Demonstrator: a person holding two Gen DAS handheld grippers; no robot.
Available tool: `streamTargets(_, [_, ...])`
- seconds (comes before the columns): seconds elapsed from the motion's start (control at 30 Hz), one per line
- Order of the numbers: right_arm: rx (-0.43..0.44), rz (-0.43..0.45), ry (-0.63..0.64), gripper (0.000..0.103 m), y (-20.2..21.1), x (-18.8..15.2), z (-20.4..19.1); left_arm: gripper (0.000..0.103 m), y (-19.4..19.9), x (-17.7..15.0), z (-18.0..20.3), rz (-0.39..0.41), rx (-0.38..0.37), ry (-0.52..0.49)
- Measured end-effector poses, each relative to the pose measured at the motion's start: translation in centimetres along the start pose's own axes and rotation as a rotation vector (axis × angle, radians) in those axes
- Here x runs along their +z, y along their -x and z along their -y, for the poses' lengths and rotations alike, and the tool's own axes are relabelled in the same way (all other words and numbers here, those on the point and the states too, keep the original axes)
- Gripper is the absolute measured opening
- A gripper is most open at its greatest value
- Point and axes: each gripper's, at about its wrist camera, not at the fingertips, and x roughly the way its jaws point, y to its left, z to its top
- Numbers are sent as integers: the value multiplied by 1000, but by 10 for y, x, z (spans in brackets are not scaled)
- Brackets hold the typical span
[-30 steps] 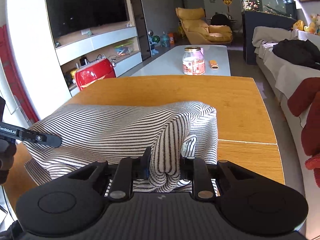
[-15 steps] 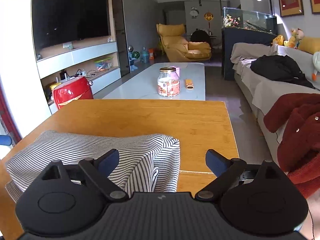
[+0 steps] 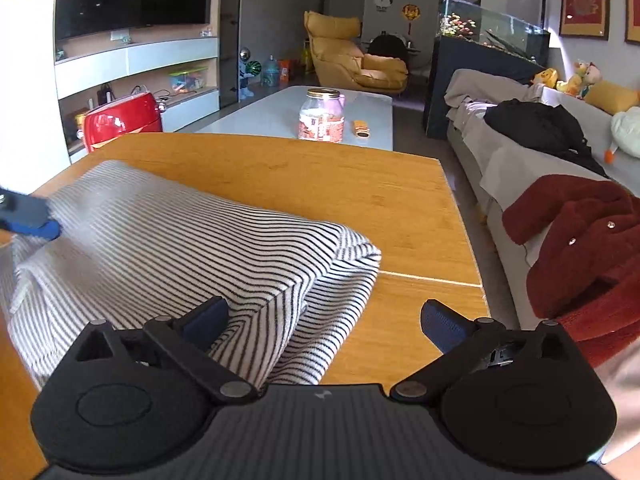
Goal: Fold clothes
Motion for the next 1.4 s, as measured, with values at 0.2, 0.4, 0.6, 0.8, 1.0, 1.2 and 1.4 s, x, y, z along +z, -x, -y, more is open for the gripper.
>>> streamTargets(0.2, [53, 65, 0, 103, 27, 6, -3, 96, -14, 31, 5, 8, 86, 21])
streamTargets(0.4, [22, 94, -36, 103, 22, 17, 9, 100, 4, 16, 39, 0, 21, -50])
streamTargets(0.6, [-21, 46, -45, 103, -3, 13, 10, 100, -9, -7, 38, -100, -53, -12])
streamTargets(0.8, [-55, 7, -60, 103, -19, 8, 9, 100, -27, 2, 24, -89, -65, -4])
streamTargets(1.0, [-50, 9, -58, 103, -5, -3, -6, 100, -49, 19, 19, -63, -51, -41])
streamTargets(1.2, [47, -18, -131, 103, 1, -10, -13, 101, -70, 40, 11, -57, -65, -17])
streamTargets(1.4, [115, -35, -199, 103, 0, -13, -13, 101, -64, 34, 25, -38, 18, -92])
